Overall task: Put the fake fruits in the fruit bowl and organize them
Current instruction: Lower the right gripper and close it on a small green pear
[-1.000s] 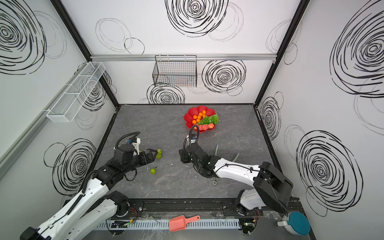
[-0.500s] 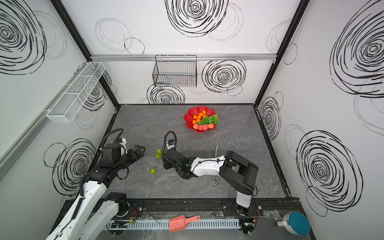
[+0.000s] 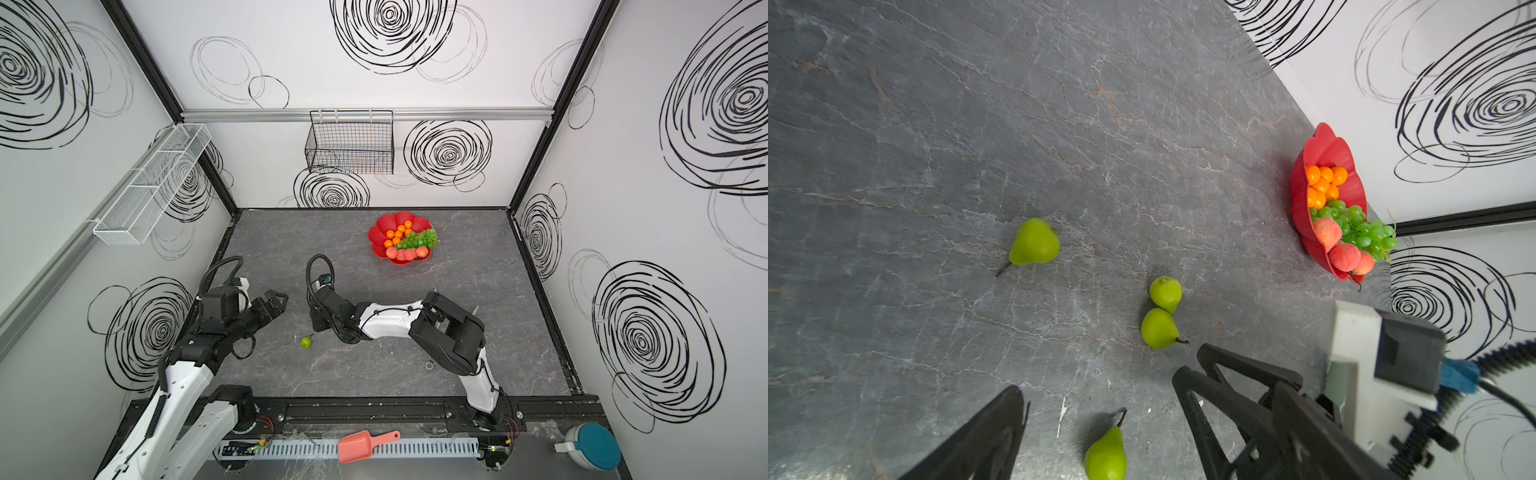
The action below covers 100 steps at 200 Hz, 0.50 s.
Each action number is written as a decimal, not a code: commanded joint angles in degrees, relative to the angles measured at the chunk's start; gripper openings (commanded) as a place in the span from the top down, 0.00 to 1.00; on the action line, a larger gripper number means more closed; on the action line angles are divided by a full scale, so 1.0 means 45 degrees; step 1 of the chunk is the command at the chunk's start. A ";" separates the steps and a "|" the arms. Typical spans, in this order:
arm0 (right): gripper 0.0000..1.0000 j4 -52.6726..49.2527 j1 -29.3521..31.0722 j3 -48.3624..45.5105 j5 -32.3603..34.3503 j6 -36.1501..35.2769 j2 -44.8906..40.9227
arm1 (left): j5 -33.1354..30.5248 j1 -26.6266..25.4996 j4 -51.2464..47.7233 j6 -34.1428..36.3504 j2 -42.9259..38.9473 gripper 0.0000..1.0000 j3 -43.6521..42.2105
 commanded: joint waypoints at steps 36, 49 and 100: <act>0.53 -0.1192 -0.0323 0.1292 -0.0084 -0.0240 0.0777 | 0.0301 0.0230 0.0258 0.0225 -0.0006 0.04 0.0290; 0.55 -0.1281 -0.0413 0.1377 -0.0104 -0.0291 0.0838 | 0.0369 0.0236 0.0289 0.0200 -0.0008 0.04 0.0245; 0.64 -0.1236 -0.0540 0.1384 -0.0214 -0.0280 0.0899 | 0.0580 0.0235 0.0439 0.0166 -0.0017 0.04 0.0103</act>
